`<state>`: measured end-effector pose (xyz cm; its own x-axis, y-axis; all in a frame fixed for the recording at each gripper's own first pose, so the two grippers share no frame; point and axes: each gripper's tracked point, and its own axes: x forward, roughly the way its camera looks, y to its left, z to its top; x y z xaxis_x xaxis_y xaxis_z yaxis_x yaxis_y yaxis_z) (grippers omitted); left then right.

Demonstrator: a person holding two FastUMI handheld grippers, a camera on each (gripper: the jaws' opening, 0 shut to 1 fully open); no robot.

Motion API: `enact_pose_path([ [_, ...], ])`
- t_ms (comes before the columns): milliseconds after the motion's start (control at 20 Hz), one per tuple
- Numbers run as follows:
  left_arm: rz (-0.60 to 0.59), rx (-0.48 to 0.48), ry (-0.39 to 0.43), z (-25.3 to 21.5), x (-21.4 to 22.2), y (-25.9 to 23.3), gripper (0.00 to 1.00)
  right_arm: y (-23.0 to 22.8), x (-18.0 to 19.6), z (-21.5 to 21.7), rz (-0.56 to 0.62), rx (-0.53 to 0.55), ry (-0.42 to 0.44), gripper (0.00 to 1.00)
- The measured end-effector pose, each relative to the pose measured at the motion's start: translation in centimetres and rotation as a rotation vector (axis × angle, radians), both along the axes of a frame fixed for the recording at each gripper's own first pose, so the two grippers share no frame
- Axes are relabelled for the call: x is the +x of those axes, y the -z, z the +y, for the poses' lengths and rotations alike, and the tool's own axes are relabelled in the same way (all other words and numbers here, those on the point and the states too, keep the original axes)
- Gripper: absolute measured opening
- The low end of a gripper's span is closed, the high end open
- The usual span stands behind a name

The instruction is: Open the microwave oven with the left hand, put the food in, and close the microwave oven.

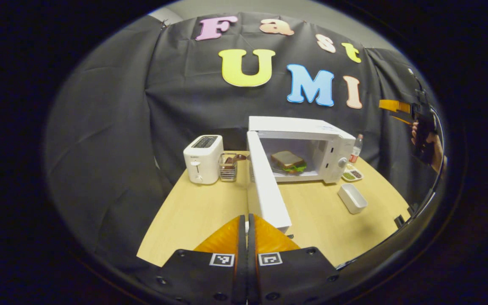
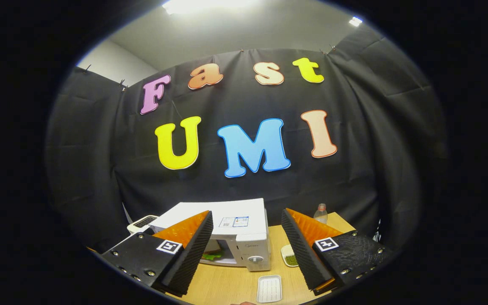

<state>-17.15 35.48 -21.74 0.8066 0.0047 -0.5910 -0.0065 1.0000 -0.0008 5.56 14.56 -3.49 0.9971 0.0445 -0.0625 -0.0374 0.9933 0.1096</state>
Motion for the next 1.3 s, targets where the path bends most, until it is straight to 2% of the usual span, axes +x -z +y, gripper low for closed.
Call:
enact_pose_path([
  [150, 0.001, -0.023, 0.048, -2.4, 0.7, 0.1, 0.07, -0.5, 0.0, -0.1, -0.017, -0.003, 0.000, 0.98],
  [400, 0.023, -0.089, 0.199, -8.6, 2.0, 0.9, 0.07, -1.2, -0.7, -1.0, -0.035, -0.027, 0.008, 0.98],
  [750, 0.014, -0.156, 0.333, -15.1, 5.4, 1.2, 0.07, -1.6, -1.8, -2.2, -0.041, -0.023, 0.013, 0.98],
  [1050, 0.033, -0.183, 0.421, -20.0, 9.0, 2.4, 0.07, -2.1, -2.3, -3.6, -0.058, -0.041, 0.030, 0.98],
  [1300, 0.036, -0.202, 0.460, -22.7, 11.5, 3.0, 0.07, -1.4, -3.1, -5.2, -0.037, -0.041, 0.060, 0.98],
])
